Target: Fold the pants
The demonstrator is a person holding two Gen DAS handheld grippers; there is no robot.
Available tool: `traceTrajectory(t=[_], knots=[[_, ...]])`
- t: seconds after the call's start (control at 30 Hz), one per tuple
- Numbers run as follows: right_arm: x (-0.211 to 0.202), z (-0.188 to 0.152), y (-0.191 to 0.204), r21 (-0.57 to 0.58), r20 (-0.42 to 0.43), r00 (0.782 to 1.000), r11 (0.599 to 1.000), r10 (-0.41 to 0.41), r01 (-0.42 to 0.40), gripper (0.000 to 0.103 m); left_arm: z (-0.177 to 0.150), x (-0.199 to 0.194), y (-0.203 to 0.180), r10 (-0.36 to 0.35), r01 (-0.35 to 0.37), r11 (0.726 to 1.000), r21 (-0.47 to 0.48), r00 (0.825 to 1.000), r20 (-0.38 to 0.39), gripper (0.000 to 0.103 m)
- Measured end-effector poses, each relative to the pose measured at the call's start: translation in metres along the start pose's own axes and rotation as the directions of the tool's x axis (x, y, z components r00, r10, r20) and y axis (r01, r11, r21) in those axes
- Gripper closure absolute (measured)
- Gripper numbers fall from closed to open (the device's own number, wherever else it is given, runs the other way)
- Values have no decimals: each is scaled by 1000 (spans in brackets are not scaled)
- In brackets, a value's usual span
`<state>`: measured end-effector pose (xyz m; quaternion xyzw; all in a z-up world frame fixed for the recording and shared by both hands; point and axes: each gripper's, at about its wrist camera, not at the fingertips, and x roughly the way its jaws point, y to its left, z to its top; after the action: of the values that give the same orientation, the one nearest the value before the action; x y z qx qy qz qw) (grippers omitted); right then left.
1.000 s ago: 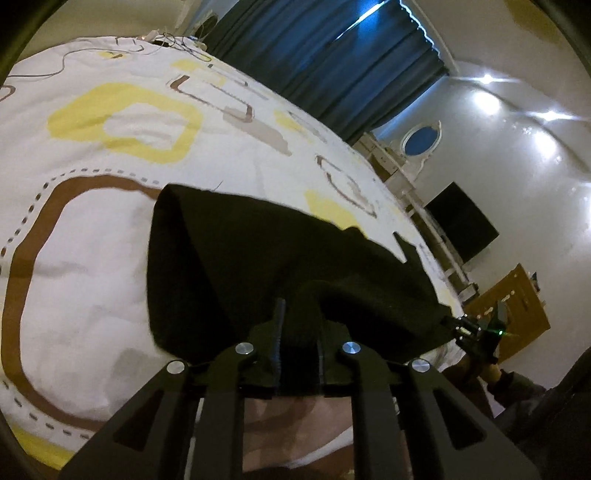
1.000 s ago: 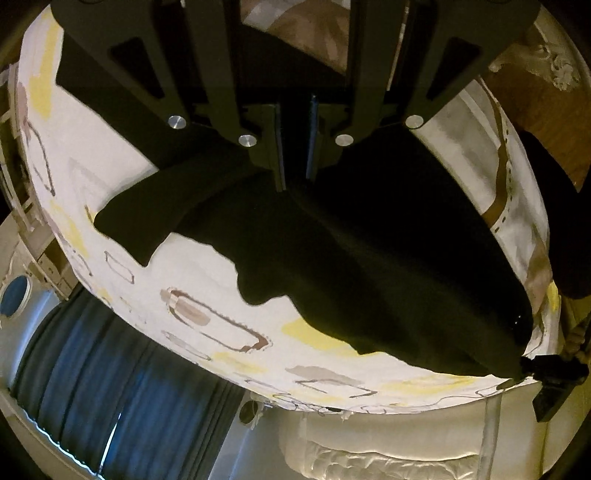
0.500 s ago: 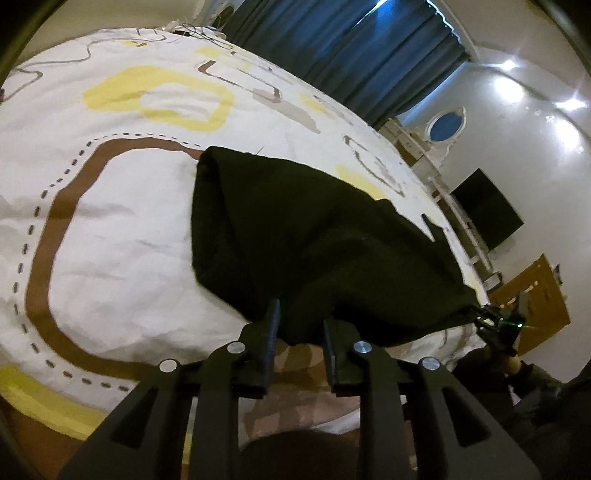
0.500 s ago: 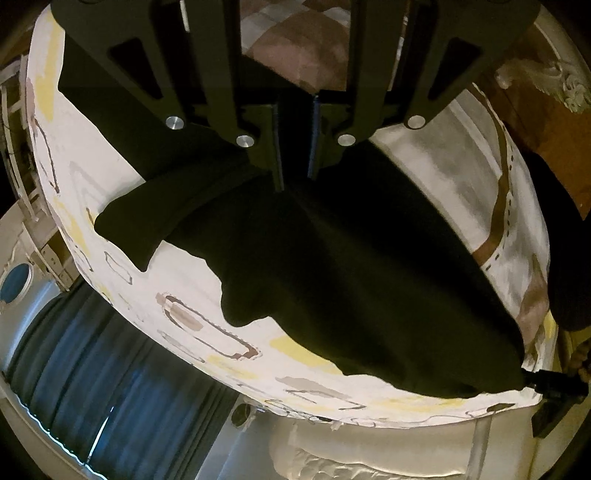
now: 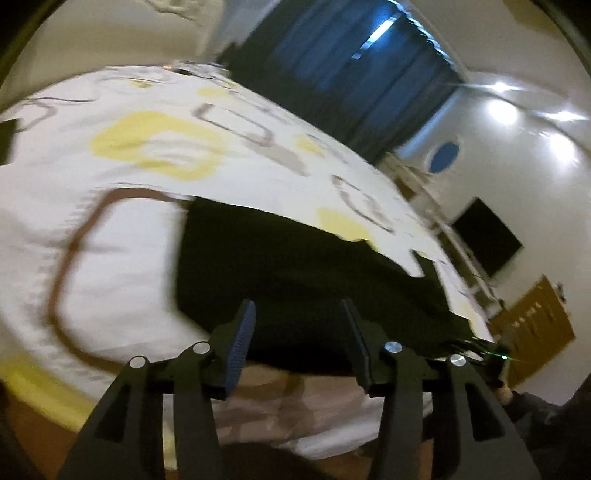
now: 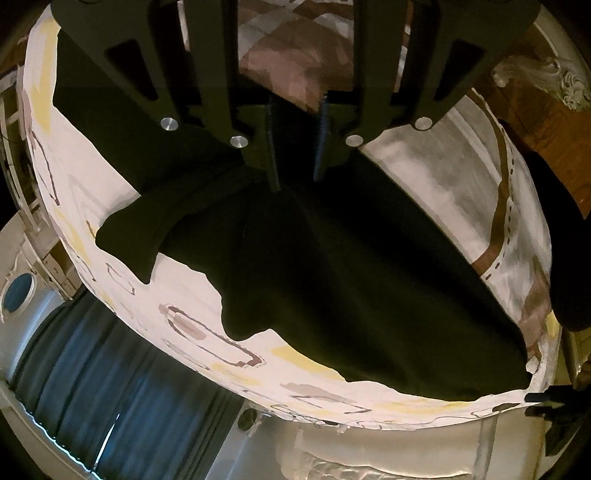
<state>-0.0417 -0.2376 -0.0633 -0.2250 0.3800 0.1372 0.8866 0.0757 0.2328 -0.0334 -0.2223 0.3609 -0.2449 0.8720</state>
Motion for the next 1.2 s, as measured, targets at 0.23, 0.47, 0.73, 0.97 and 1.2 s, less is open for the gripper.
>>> traceTrajectory(t=[0.23,0.47,0.73,0.97,1.2], knots=[[-17,-7,-30,139,-52,998,990,28,-21,78,-2,67,-4,-7,3,999,-36,993,-115,55],[-19,76,-138,412,69,998,911,-3,-25,48,10,69,-3,4,-12,994,-110,998,-69,55],[118,152,-243,544,-199,979,828,-34,139,48,16,91,-14,88,-95,989,-117,994,-62,37],[214,154,-258,434,-465,878,836,-111,335,48,19,99,-14,117,-124,981,-151,991,-58,21],[239,135,-271,380,-571,810,831,-133,405,59,20,104,-17,133,-142,981,-130,988,-76,18]])
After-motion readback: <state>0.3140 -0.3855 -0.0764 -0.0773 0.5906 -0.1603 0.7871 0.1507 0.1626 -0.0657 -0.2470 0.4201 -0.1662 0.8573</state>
